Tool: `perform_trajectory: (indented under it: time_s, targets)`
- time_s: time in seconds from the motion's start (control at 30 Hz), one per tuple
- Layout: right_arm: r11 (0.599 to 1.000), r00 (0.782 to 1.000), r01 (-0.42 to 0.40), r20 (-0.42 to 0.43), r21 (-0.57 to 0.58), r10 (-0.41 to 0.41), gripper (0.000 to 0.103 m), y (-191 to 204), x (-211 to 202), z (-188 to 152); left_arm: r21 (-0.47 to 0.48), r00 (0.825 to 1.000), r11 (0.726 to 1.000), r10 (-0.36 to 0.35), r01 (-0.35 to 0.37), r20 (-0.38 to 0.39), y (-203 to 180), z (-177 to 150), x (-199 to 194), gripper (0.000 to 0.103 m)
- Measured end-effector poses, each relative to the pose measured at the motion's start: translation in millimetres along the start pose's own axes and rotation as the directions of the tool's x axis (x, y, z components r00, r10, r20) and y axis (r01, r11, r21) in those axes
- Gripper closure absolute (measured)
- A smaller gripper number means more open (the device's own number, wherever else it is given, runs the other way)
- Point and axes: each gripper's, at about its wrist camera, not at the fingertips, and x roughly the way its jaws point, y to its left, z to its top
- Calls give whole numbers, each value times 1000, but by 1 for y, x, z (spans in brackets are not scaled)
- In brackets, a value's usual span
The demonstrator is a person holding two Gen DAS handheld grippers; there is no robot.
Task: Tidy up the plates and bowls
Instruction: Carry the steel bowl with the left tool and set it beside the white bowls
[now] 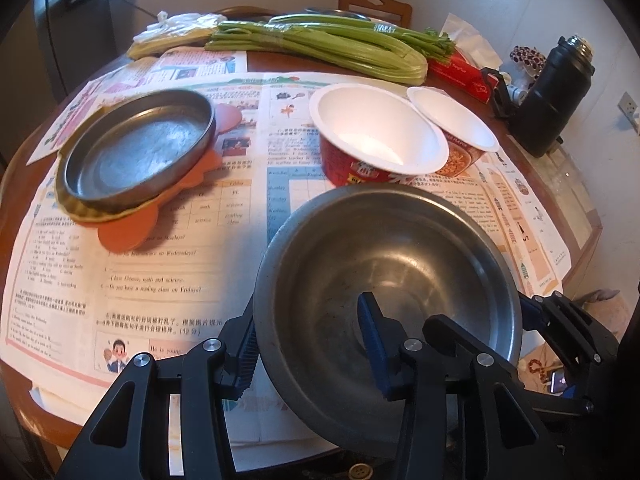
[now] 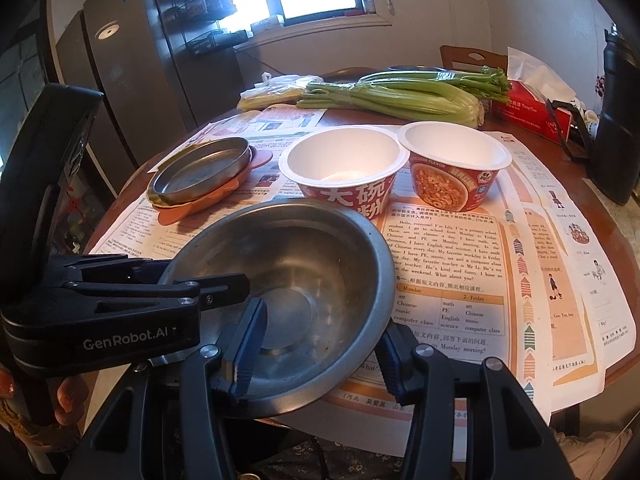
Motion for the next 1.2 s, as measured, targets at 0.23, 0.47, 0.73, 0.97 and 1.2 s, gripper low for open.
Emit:
perform_trajectory:
  time_s: [0.23,0.47,0.73,0.97,1.2]
  targets:
    - [1000,1000,-3,12,27,2,51,-9,-1,2,1,1000,1000,5,-5,-5,-5,10,7,55]
    - [1000,1000,-15,12,23,14,51,-8,2,1,-13,1000,1000,13,-13,-10,1,11,10,55]
    - [998,999,-30,14,47,29,51,-11,1,2,-35,1000,999,15,-14,15,9,10,3,55]
    - [997,999,-35,28,70,33,51,-16,-4,5,-45,998,999,30,-27,54,15,8,-12,55]
    - [996,998,-26,66,85,20,51,-19,-15,8,-31,996,999,42,-39,85,14,5,-31,48]
